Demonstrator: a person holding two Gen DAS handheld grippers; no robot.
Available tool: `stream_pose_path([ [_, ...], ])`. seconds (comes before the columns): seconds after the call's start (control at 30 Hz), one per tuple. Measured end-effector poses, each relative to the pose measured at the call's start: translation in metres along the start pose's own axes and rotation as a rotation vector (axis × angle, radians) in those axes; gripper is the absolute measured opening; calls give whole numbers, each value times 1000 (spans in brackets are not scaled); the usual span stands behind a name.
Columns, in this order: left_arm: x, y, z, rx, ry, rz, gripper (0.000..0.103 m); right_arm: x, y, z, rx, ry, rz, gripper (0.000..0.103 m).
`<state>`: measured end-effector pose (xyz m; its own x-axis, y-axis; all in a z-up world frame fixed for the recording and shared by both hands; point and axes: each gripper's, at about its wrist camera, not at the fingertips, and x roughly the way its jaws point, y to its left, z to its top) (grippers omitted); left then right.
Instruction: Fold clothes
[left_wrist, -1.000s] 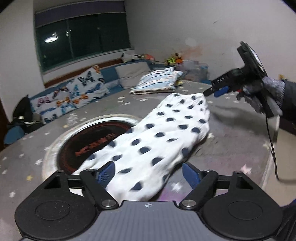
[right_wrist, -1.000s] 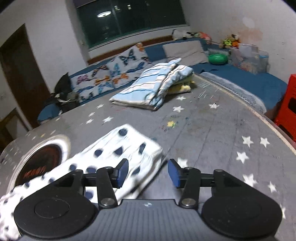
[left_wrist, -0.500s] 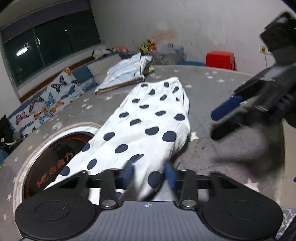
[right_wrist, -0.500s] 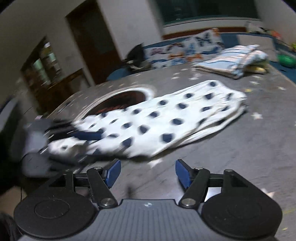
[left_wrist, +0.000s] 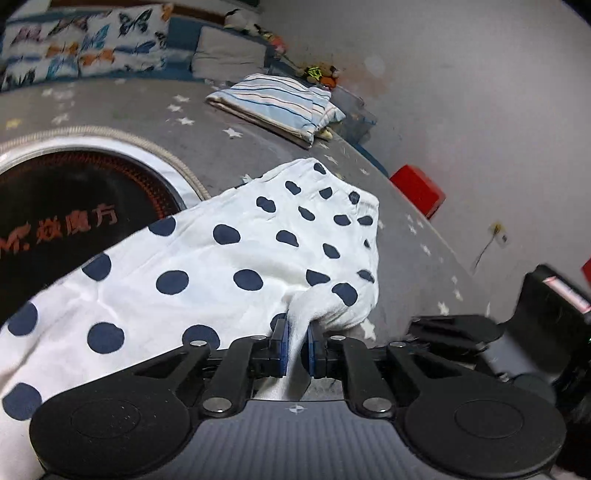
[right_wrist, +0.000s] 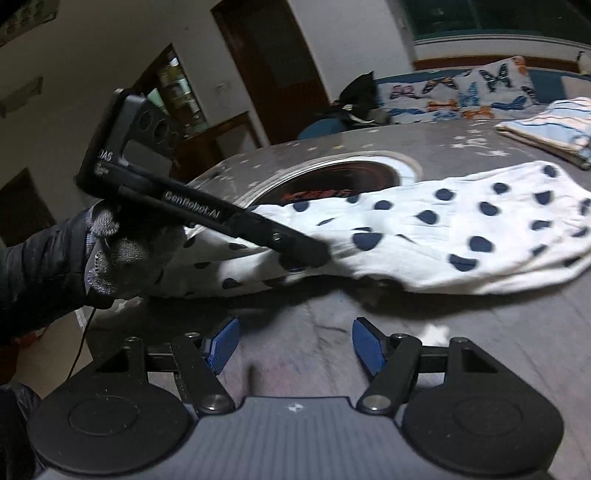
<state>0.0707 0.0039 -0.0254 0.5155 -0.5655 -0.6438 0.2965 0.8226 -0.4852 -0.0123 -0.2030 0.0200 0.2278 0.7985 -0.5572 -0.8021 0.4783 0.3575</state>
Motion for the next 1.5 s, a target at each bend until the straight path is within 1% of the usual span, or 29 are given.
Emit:
stream_pose_path([
  [0.17,-1,4,1,-45,7,-72,12,16,-1,9,2,5,51,70],
  [0.23,-4,6,2,-49,3,-94,12,18,-3,12,21,-7,53,70],
  [0.4,-4,10,3,-66,2,-114,12,6,-16,6,98,-58,29,73],
  [0.53,-1,10,3,-70,21,-124,14,-6,-30,1,172,-111,35,75],
  [0.57,0,10,2,-71,25,-127,18,-8,-33,1,186,-122,44,75],
  [0.63,-1,9,2,-70,25,-125,19,-11,-36,0,201,-144,79,75],
  [0.67,-3,9,3,-67,20,-123,24,-13,-35,0,199,-152,104,75],
  [0.7,-5,8,3,-63,15,-121,33,-15,-33,-1,197,-160,128,75],
  [0.73,-7,7,4,-56,8,-121,38,-19,-32,-2,190,-169,147,75],
  [0.77,-9,6,3,-49,-1,-115,47,-22,-31,-2,186,-180,162,76],
  [0.8,-12,5,3,-42,-9,-110,51,-27,-30,-3,187,-193,175,77],
  [0.9,-19,3,3,-21,-33,-93,54,-40,-26,-7,191,-233,214,80],
  [0.93,-20,2,2,-15,-32,-69,54,-43,-25,-8,191,-244,226,81],
  [1.0,-20,2,1,-1,-25,-26,54,-43,-20,-8,177,-237,247,84],
  [1.1,-19,2,-4,34,-11,52,54,-40,-13,-10,152,-192,205,84],
  [1.17,-21,1,-9,65,-12,114,54,-41,-14,-10,150,-180,159,84],
  [1.3,-33,3,-24,85,-27,171,56,-43,-16,-10,146,-155,70,84],
  [1.4,-46,3,-36,104,-51,213,56,-37,-21,-10,162,-145,64,84],
  [1.5,-58,4,-45,101,-68,242,58,-29,-19,-8,153,-144,94,84],
])
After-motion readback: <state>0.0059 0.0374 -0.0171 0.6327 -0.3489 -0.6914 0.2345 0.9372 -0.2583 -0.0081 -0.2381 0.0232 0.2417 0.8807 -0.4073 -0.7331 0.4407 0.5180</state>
